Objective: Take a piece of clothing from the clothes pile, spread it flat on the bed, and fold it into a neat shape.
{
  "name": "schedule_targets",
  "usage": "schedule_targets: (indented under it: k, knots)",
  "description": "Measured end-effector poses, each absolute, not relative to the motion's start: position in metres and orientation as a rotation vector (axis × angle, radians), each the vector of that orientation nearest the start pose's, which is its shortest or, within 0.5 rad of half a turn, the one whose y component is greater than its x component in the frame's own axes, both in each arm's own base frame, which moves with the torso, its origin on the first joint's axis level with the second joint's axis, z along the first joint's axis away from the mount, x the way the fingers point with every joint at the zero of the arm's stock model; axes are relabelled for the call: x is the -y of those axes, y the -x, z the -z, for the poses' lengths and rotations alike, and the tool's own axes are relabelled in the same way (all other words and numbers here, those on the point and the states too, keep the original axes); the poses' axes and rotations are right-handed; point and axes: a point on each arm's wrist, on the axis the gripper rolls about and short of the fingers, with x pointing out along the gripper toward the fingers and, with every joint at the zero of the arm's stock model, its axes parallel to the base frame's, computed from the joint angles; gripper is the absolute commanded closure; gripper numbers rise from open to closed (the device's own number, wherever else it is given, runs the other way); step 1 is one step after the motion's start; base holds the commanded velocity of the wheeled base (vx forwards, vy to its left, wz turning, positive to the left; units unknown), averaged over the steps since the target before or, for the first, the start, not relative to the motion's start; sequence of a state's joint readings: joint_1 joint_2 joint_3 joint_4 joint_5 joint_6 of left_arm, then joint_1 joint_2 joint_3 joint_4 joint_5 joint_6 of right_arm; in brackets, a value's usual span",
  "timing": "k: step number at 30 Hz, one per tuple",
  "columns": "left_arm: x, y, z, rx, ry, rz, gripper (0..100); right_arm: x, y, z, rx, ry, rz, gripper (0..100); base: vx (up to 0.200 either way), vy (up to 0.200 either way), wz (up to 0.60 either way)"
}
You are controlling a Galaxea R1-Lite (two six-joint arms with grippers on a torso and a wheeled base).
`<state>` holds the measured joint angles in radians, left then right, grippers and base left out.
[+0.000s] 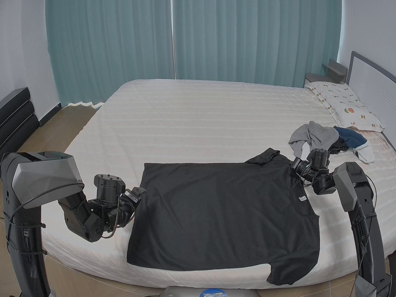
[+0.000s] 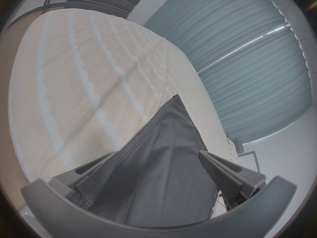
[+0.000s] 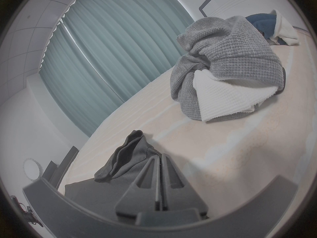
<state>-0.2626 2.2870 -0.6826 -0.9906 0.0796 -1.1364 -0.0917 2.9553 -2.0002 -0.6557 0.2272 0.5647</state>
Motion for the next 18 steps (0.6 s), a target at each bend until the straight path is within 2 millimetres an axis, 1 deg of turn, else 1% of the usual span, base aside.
schedule_targets:
  k: [5, 11, 14, 18]
  knots:
    - [0.089, -0.339, 0.010, -0.633, 0.993, -0.184, 0, 0.046, -0.553, 0.071, -0.314, -0.611, -0.036, 0, 0.000, 0.000, 0.00]
    - [0.089, -0.338, 0.010, -0.635, 0.993, -0.184, 0, 0.051, -0.551, 0.058, -0.298, -0.612, -0.010, 0, 0.000, 0.000, 0.00]
    - [0.089, -0.338, 0.010, -0.636, 0.993, -0.185, 0, 0.053, -0.544, 0.056, -0.311, -0.615, -0.002, 0, 0.000, 0.000, 0.00]
    - [0.088, -0.336, 0.010, -0.641, 0.992, -0.188, 0, 0.054, -0.527, 0.053, -0.325, -0.619, 0.005, 0, 0.000, 0.000, 0.00]
